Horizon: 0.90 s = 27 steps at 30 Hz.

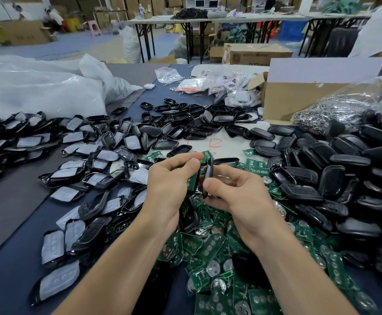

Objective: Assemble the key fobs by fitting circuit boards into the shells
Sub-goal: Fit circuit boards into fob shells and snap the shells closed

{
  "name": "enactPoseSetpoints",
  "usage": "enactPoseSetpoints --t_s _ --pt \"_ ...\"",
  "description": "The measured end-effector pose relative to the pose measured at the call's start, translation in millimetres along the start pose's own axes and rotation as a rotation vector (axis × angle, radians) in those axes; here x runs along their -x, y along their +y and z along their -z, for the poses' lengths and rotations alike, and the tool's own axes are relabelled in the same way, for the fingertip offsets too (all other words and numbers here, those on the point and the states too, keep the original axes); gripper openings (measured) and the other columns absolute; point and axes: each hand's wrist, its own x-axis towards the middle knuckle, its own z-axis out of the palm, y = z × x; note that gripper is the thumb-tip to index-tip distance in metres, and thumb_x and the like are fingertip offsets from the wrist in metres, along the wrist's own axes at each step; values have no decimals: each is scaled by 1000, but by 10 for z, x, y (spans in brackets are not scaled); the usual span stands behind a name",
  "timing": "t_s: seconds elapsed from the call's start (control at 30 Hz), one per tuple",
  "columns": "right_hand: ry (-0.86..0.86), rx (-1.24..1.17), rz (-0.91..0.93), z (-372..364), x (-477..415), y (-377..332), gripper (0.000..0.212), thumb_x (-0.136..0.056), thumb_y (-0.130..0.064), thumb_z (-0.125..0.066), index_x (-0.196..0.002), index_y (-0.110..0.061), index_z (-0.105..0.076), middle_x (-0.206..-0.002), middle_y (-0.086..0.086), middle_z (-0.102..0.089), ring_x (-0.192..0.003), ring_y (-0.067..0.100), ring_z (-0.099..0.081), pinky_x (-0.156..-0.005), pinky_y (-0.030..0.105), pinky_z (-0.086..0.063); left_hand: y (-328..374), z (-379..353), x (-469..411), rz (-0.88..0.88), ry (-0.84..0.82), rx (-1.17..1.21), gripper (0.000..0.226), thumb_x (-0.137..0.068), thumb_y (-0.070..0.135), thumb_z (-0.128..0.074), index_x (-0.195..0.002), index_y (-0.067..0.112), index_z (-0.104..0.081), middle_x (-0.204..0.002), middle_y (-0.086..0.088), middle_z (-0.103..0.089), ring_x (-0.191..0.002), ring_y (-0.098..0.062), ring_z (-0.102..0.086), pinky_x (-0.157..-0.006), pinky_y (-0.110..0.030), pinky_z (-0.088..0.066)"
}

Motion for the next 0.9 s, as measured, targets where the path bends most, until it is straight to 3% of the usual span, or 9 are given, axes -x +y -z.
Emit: enactPoseSetpoints --t_s 0.17,0.33,0.43,0.5,0.63,0.8,0.9 --pt "-2 -72 -23 31 -20 0 18 -83 -2 -82 -98 -13 -83 -96 13 -77 -89 21 -75 -79 36 -63 -2 69 -53 -6 17 -56 15 -90 14 -80 -88 28 -85 -95 7 -82 -95 -5 -75 -88 -25 -54" --pt "37 -115 -21 56 -27 -21 19 -82 -2 -81 -100 -9 -81 -103 20 -77 -86 21 -75 -81 38 -64 40 110 -57 -50 31 -70 25 -90 11 -78 -81 33 -85 -93 7 -82 -98 -7 -75 -104 -35 -54" --pt "40 -97 -16 67 -23 -29 19 -82 -3 -82 -100 -10 -81 -101 18 -78 -86 23 -75 -83 40 -64 30 135 -92 -50 31 -46 29 -95 9 -73 -82 32 -85 -96 4 -82 -108 -18 -74 -109 -43 -51" --pt "26 -84 -13 58 -18 -28 21 -81 -4 -83 -100 -11 -81 -100 16 -79 -85 23 -75 -84 40 -64 1 136 -119 -22 15 0 25 -99 7 -67 -88 22 -84 -97 0 -82 -103 -18 -75 -105 -39 -54" --pt "-9 -42 -5 3 1 -1 21 -81 -4 -84 -96 -19 -84 -97 11 -80 -88 22 -75 -85 40 -64 -22 71 -109 103 8 197 29 -106 2 -50 -104 10 -78 -92 -6 -80 -81 -15 -73 -71 -25 -61" --pt "-41 22 65 -105 44 51 28 -82 -2 -82 -92 -28 -83 -92 6 -81 -88 22 -78 -77 37 -65 -39 -34 -45 218 59 410 34 -103 9 -44 -109 7 -78 -83 -4 -65 -72 -22 -61 -80 -41 -54" --pt "-17 11 87 -128 43 61 28 -83 0 -81 -91 -27 -84 -91 4 -81 -84 18 -78 -72 33 -64 -29 -37 -40 221 14 503 43 -100 13 -36 -118 3 -74 -81 -4 -60 -71 -20 -58 -81 -39 -51"
